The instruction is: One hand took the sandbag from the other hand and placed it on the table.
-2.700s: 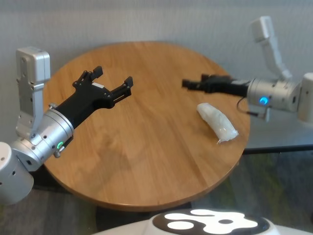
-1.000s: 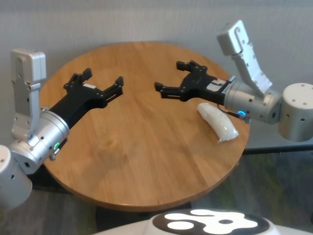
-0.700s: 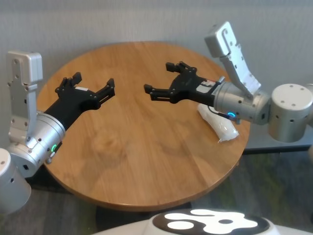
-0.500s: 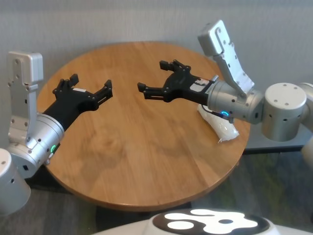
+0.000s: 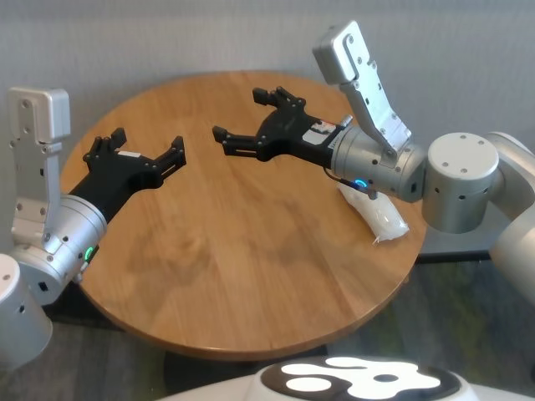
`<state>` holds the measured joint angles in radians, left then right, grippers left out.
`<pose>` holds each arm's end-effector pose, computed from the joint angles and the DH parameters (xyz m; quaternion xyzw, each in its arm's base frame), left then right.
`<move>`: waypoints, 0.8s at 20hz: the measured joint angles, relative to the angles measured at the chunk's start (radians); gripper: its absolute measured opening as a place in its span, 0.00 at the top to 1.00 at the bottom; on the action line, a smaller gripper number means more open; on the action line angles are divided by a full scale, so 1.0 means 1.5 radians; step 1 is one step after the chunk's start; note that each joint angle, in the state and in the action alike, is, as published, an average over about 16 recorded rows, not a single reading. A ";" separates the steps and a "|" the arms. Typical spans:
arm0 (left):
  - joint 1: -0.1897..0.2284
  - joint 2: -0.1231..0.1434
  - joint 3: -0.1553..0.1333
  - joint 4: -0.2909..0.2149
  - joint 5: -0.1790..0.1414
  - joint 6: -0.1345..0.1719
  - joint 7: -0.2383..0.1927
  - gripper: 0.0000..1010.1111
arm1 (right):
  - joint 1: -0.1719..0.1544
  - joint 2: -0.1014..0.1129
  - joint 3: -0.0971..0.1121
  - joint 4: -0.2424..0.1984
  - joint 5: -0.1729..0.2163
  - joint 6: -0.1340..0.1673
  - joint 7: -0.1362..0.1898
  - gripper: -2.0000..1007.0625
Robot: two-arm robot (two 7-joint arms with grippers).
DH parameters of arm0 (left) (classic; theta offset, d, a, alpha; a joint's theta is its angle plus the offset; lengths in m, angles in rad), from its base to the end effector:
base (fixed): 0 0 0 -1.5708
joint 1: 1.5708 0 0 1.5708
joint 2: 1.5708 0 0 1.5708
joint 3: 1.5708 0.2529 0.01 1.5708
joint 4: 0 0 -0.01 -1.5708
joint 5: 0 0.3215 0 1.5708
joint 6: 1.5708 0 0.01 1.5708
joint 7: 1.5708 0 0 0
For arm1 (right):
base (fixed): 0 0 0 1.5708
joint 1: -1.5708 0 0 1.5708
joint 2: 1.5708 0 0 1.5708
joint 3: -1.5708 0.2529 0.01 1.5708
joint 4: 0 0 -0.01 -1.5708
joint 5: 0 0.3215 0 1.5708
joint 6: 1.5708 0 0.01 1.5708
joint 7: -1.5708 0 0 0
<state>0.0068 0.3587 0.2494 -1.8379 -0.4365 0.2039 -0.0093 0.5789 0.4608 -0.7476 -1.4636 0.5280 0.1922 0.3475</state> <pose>0.3208 -0.0156 -0.1969 -0.0064 0.0480 0.5725 0.8185 0.4101 0.0732 -0.1754 -0.1023 -0.0300 -0.3187 0.9418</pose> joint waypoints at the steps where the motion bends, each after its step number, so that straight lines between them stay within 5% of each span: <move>1: 0.000 -0.002 -0.001 0.000 0.001 0.000 0.000 0.01 | 0.000 -0.003 0.001 0.000 -0.002 0.001 -0.001 0.00; 16: 0.002 -0.010 -0.007 0.003 0.003 -0.002 -0.001 0.01 | -0.006 -0.015 0.007 -0.003 -0.008 0.011 -0.004 0.00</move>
<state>0.0096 0.3431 0.2397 -1.8333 -0.4322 0.2002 -0.0106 0.5706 0.4381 -0.7377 -1.4681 0.5166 0.2086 0.3411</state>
